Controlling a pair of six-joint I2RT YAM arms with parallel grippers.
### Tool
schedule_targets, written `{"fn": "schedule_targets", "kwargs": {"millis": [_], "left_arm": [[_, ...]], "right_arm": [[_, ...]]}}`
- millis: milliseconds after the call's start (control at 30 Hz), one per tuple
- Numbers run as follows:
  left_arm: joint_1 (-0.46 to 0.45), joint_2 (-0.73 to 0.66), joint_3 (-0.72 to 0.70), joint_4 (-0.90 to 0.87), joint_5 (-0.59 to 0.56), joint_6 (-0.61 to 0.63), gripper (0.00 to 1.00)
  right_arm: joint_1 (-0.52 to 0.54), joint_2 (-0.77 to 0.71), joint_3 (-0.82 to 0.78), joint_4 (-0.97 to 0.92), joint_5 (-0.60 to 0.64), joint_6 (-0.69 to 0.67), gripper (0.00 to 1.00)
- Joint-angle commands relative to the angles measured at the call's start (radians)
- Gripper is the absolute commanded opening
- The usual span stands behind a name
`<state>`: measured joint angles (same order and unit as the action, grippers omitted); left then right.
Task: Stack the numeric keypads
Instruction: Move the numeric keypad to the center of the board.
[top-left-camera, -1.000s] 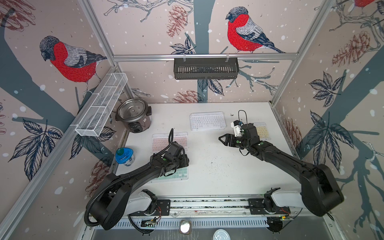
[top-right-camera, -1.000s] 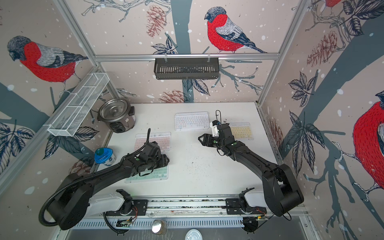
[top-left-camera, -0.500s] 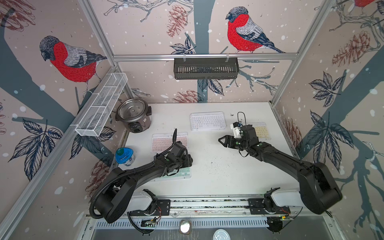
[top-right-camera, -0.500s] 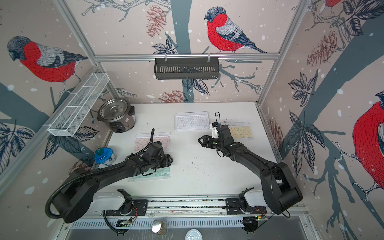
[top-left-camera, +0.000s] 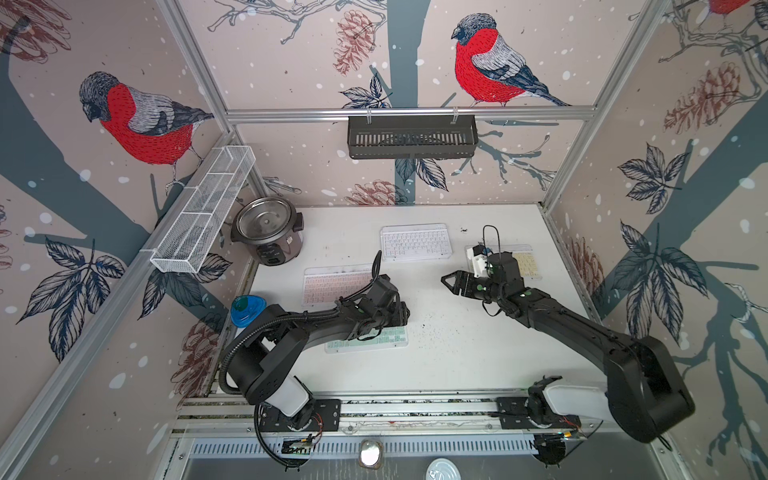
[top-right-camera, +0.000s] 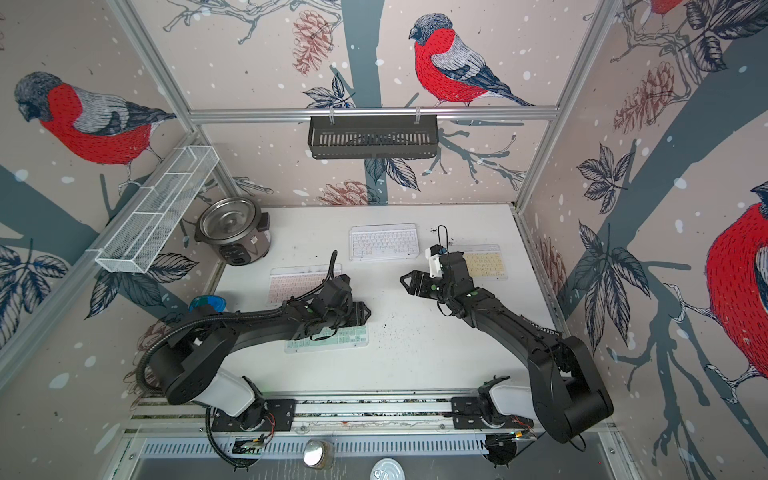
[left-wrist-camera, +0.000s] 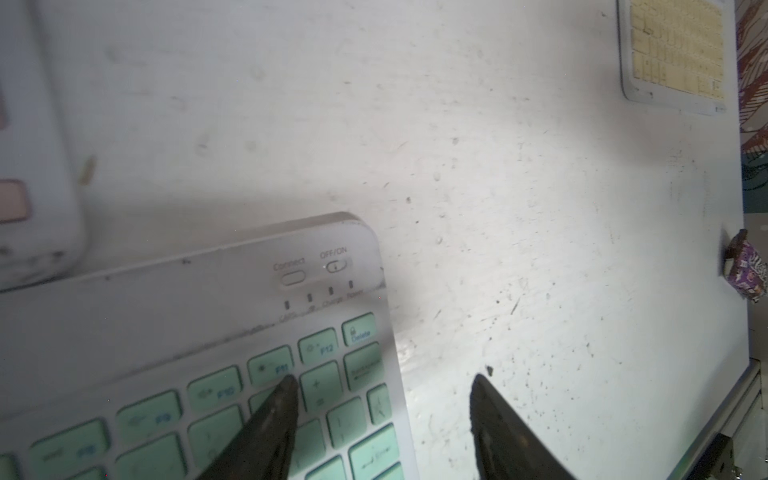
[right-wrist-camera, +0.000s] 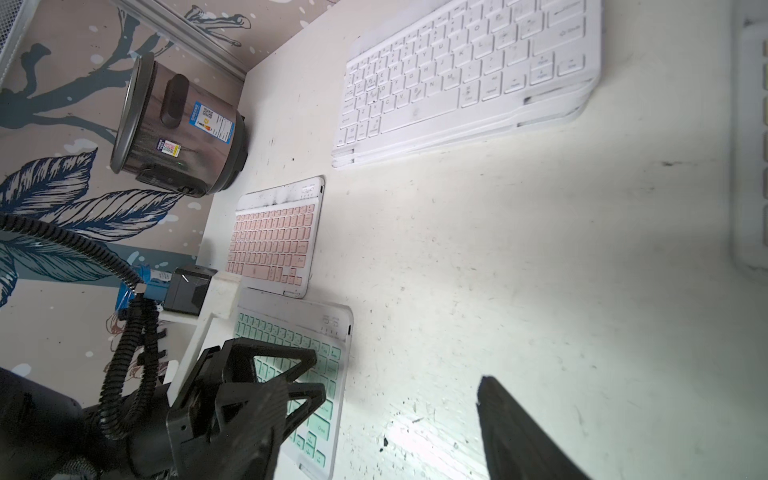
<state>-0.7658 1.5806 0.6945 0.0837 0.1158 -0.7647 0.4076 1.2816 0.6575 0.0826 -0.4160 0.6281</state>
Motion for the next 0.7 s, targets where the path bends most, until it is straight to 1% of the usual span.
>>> {"fn": "schedule_targets", "kwargs": {"millis": [0, 300, 367, 567, 667], "left_arm": [[-0.039, 0.061, 0.038, -0.04, 0.064, -0.053, 0.65], [-0.107, 0.266, 0.258, 0.006, 0.112, -0.057, 0.65], [-0.115, 0.314, 0.298, 0.02, 0.126, -0.056, 0.65], [-0.13, 0.437, 0.483, 0.031, 0.153, -0.039, 0.65], [-0.131, 0.472, 0.554, 0.02, 0.159, -0.029, 0.65]], "right_arm": [[-0.03, -0.023, -0.036, 0.032, -0.022, 0.027, 0.74], [-0.129, -0.123, -0.113, -0.009, -0.029, 0.022, 0.74], [-0.148, -0.153, -0.125, -0.025, -0.024, 0.018, 0.74], [-0.189, -0.222, -0.134, -0.082, -0.013, 0.001, 0.75], [-0.2, -0.232, -0.137, -0.105, -0.005, -0.015, 0.75]]}}
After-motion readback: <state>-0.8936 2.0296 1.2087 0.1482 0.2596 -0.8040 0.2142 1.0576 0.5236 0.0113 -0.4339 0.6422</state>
